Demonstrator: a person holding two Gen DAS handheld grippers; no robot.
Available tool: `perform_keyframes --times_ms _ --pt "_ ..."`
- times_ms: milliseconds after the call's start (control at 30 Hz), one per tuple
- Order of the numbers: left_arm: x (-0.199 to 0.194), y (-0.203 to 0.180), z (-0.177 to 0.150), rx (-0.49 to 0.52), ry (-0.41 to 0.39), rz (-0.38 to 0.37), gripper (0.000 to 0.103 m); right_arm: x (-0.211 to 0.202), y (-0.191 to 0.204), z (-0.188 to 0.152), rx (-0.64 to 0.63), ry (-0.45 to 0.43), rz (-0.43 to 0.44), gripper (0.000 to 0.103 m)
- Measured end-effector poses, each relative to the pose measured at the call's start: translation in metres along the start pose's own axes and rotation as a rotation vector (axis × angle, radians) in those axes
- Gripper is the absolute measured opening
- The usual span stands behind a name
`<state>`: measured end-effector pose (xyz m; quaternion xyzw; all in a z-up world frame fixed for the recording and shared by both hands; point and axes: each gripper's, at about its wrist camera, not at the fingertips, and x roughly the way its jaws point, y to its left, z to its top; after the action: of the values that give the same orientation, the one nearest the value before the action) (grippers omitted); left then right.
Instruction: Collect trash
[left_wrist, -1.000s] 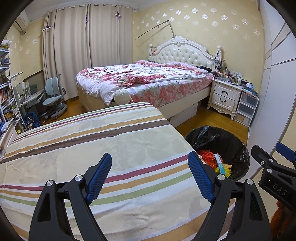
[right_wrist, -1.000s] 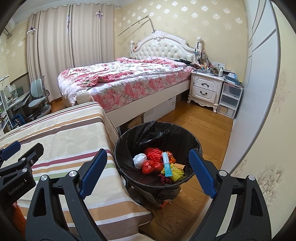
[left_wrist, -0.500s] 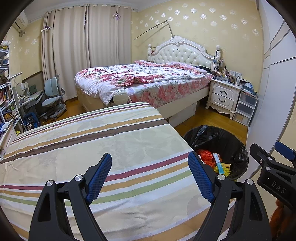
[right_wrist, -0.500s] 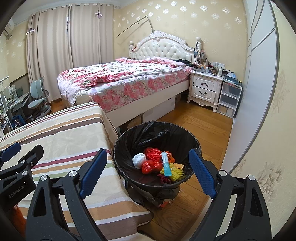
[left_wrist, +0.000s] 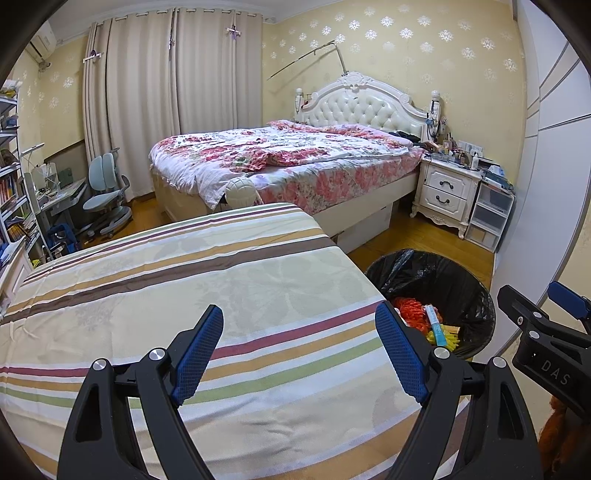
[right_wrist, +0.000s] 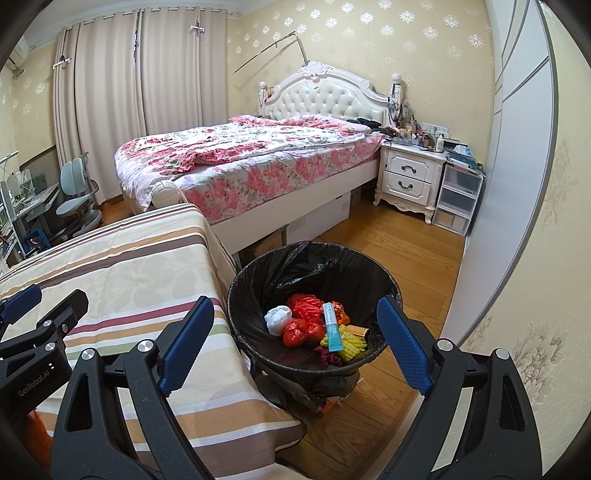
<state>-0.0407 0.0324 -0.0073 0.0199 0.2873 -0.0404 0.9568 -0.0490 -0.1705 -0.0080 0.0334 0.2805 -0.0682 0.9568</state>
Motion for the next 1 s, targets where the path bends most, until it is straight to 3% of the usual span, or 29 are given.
perform_keyframes --times_ms 1000 --pt "-0.003 -0.0041 -0.0025 0.001 0.006 -0.006 0.082 -0.0005 0.0 -0.0004 0.0 -0.001 0.0 0.088"
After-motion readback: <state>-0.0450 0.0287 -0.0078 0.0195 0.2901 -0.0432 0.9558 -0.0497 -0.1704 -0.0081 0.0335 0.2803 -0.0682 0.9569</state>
